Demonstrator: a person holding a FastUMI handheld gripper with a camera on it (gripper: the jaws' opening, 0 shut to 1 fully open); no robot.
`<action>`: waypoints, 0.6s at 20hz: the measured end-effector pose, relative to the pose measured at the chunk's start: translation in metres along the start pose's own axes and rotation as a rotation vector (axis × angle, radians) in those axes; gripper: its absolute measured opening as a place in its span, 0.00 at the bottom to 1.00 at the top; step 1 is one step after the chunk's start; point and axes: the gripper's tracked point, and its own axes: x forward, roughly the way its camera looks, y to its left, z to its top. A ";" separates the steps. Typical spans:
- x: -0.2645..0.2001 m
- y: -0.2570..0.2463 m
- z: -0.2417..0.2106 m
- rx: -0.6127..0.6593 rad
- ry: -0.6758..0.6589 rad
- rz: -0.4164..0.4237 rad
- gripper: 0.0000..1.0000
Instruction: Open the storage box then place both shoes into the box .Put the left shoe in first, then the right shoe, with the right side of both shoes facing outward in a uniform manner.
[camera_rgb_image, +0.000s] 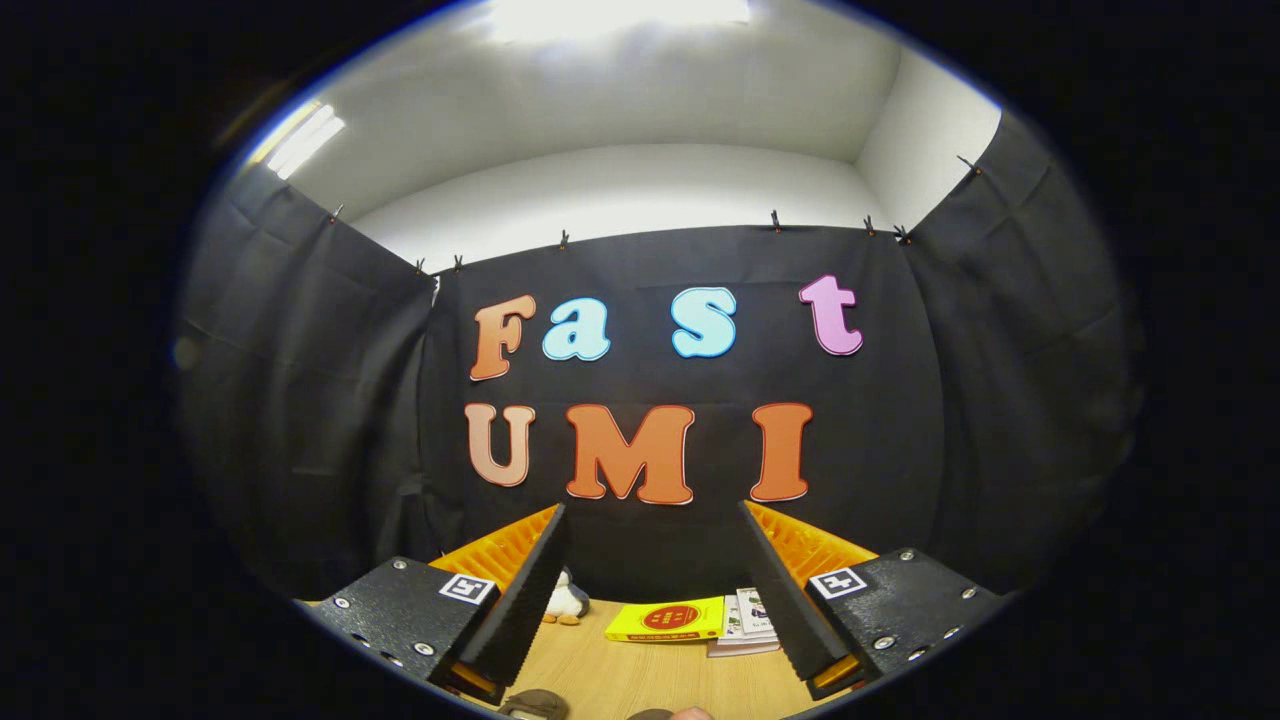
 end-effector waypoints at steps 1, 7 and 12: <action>0.001 0.000 0.001 -0.001 0.000 0.000 0.98; 0.006 0.009 -0.008 0.023 0.024 0.017 0.98; 0.013 0.016 -0.025 0.099 0.083 0.040 0.99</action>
